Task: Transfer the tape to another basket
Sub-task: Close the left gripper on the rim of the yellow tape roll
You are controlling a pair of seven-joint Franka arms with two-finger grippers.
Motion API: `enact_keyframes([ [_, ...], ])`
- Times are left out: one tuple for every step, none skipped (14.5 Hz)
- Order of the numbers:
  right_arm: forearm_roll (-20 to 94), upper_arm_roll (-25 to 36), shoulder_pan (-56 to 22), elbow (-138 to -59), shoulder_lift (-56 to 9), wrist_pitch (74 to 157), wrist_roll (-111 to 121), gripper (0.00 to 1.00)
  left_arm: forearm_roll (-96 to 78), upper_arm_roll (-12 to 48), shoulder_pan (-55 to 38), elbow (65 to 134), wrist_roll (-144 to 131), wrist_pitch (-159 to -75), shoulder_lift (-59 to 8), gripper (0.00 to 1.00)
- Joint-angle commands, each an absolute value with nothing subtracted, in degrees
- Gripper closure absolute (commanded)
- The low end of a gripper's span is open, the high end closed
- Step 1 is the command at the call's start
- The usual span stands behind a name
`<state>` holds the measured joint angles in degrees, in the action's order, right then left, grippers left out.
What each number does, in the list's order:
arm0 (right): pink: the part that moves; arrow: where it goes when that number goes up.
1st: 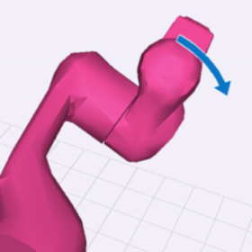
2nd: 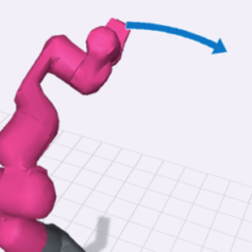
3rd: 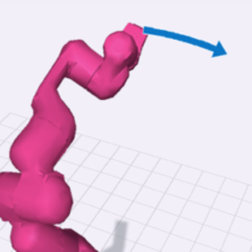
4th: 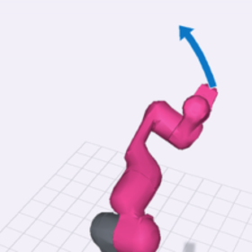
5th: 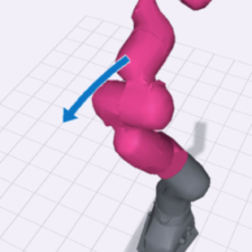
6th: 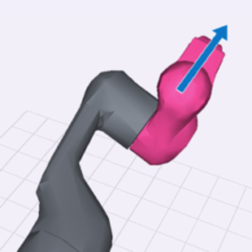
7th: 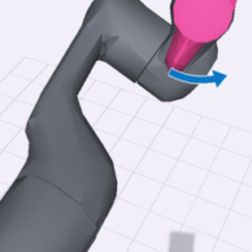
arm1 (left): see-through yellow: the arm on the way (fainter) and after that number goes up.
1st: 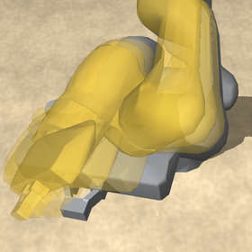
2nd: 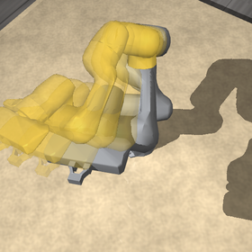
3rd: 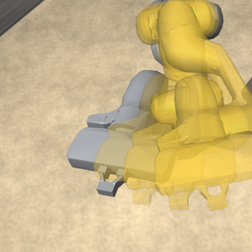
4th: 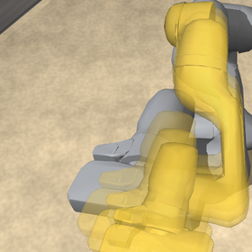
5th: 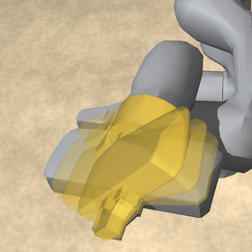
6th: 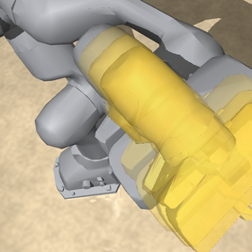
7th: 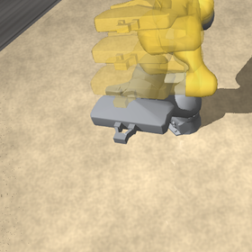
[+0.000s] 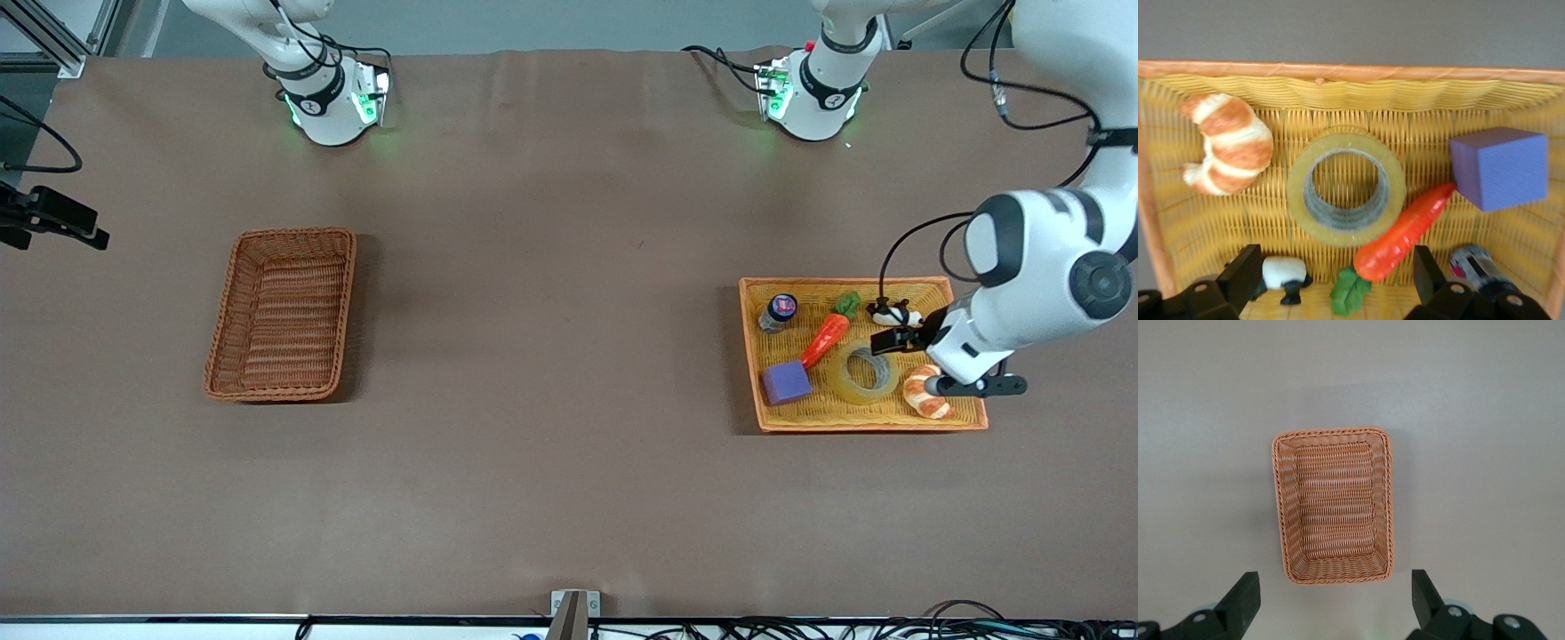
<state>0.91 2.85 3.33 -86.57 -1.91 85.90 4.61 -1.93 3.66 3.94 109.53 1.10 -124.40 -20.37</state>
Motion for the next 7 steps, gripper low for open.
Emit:
enact_keyframes([
  [1.3,2.6,3.7,-87.2,-1.1,86.0,4.5,0.00,0.3,3.7,4.4,108.2,1.5,-127.2,-23.6,0.00],
  [1.3,2.6,3.7,-87.2,-1.1,86.0,4.5,0.00,2.4,3.7,4.4,108.2,1.5,-127.7,-23.9,0.00],
  [1.3,2.6,3.7,-87.2,-1.1,86.0,4.5,0.00,3.1,3.7,4.3,108.1,1.4,-127.7,-24.1,0.00],
  [1.3,2.6,3.7,-87.2,-1.1,86.0,4.5,0.00,3.2,3.8,4.5,107.8,1.4,-127.7,-24.9,0.01],
  [1.3,2.6,3.7,-87.2,-1.1,86.0,4.5,0.00,3.1,3.7,4.5,107.4,1.4,-127.8,-25.8,0.01],
  [1.3,2.6,3.7,-87.2,-1.1,86.0,4.5,0.00,3.2,3.8,4.5,107.3,1.4,-128.1,-26.6,0.01],
  [1.3,2.6,3.7,-87.2,-1.1,86.0,4.5,0.00,3.2,3.7,4.6,107.0,1.5,-128.4,-27.5,0.01],
])
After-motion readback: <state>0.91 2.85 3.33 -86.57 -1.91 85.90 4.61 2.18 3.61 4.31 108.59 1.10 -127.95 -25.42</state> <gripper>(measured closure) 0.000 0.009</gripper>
